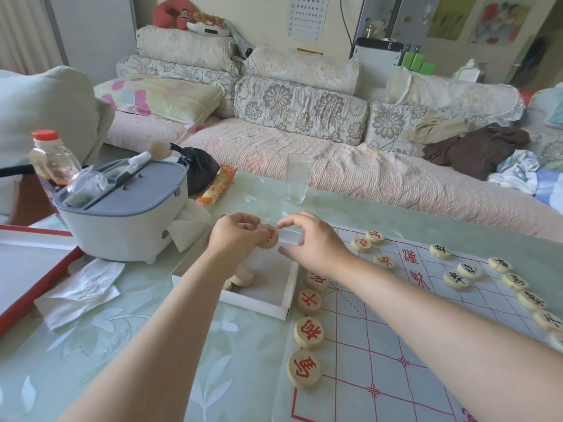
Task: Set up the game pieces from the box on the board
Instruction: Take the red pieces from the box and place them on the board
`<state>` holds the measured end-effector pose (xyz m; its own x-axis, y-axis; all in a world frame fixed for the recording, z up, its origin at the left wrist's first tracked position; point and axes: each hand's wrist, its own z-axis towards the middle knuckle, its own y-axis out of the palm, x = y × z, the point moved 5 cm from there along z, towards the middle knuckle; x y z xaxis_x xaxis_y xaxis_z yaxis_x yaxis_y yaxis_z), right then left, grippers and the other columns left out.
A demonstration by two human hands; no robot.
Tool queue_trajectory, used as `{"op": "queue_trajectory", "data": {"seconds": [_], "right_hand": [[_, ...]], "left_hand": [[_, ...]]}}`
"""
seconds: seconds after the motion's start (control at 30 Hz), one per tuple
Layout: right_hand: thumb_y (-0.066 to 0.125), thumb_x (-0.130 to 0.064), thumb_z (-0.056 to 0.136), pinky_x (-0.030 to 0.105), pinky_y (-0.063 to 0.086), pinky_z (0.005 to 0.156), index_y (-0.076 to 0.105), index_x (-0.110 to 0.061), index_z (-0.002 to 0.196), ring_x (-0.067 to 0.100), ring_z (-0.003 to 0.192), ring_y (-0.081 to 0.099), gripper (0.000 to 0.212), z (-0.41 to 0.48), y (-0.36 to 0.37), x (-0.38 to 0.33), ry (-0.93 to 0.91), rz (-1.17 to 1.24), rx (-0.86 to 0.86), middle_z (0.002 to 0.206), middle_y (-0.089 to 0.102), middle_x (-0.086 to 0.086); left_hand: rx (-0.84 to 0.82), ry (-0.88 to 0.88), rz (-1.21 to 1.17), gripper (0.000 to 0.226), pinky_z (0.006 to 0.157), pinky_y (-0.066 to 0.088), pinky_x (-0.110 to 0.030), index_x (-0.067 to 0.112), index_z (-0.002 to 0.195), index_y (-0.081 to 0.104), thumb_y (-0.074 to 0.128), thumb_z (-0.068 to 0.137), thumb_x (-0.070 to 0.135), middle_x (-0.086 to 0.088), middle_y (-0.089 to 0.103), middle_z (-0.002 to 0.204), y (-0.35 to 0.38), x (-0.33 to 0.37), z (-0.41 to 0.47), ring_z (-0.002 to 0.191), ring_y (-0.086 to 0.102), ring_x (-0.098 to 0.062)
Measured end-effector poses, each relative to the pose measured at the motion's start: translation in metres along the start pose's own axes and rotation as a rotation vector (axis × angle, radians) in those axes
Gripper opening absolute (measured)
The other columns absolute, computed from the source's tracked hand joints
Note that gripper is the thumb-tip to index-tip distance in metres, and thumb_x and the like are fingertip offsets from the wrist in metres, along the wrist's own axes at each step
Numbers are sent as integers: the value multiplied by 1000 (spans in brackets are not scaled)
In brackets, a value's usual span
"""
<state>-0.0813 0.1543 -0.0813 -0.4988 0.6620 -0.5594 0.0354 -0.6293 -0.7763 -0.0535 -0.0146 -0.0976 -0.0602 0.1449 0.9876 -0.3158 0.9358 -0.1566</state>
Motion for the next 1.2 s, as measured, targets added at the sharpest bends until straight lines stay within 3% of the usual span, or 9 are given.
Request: {"op": "queue_trajectory", "data": {"seconds": [0.07, 0.2, 0.3, 0.4, 0.53, 0.7, 0.83, 0.97, 1.2], "right_hand": [[83, -24, 72, 9, 34, 63, 65, -34, 108, -12, 70, 49, 41, 0, 4, -14, -41, 26, -7, 95, 54, -25], [84, -27, 73, 8, 35, 60, 64, -35, 107, -7, 66, 50, 40, 0, 9, -26, -79, 50, 11, 94, 58, -25], [82, -35, 74, 14, 35, 64, 63, -36, 106, -6, 72, 51, 37, 1, 10, -19, -39, -47, 33, 103, 62, -22], [81, -36, 74, 25, 43, 78, 63, -32, 102, 7, 98, 60, 33, 8, 2, 6, 68, -95, 104, 110, 66, -16], [77, -40, 77, 27, 41, 73, 63, -29, 98, 14, 98, 62, 27, 25, -21, 47, 258, -157, 171, 99, 63, -14], [73, -43, 81, 27, 40, 72, 61, -28, 100, 18, 93, 59, 27, 41, -39, 91, 397, -256, 188, 103, 64, -8], [73, -44, 82, 30, 46, 78, 60, -27, 99, 21, 100, 61, 27, 50, -36, 116, 447, -280, 159, 107, 64, -6], [71, -49, 80, 32, 48, 79, 59, -28, 95, 20, 95, 61, 28, 61, -28, 125, 464, -279, 151, 102, 64, -8], [65, -54, 84, 31, 46, 77, 63, -27, 92, 19, 95, 60, 28, 76, -18, 134, 497, -305, 82, 102, 66, -6]], "left_hand": [[-44, -40, -98, 42, 78, 56, -34, 12, 91, 66, 87, 58, 25, -3, 70, 82, -2, 2, -6, 67, 63, -16], [-59, -63, -168, 56, 80, 58, -36, 11, 91, 64, 85, 43, 31, -5, 73, 82, -6, 6, -9, 66, 65, -18], [-52, 34, 303, 39, 78, 56, -36, 16, 99, 63, 77, 73, 40, 0, 70, 92, -10, 9, -5, 82, 67, -22], [-209, 62, 870, 30, 75, 47, -27, 31, 103, 60, 70, 77, 43, 4, 59, 108, -9, 2, -8, 93, 57, -16], [-401, -20, 1086, 32, 78, 46, -26, 33, 102, 63, 76, 73, 32, 7, 59, 104, -6, -12, -16, 93, 55, -17], [-260, 81, 994, 10, 77, 43, -24, 25, 92, 64, 68, 85, 30, 1, 60, 100, -1, 0, -5, 96, 56, -22], [-103, 16, 494, 19, 63, 42, -27, 17, 79, 58, 50, 93, 27, -4, 59, 73, 4, 4, 7, 69, 58, -23], [-113, -286, 52, 28, 52, 37, -24, 8, 108, 58, 45, 100, 30, -13, 68, 84, 13, -8, 5, 68, 66, -23], [-203, -342, -115, 36, 45, 34, -21, 5, 117, 56, 42, 101, 34, -15, 74, 98, 17, -11, 4, 65, 67, -20]]}}
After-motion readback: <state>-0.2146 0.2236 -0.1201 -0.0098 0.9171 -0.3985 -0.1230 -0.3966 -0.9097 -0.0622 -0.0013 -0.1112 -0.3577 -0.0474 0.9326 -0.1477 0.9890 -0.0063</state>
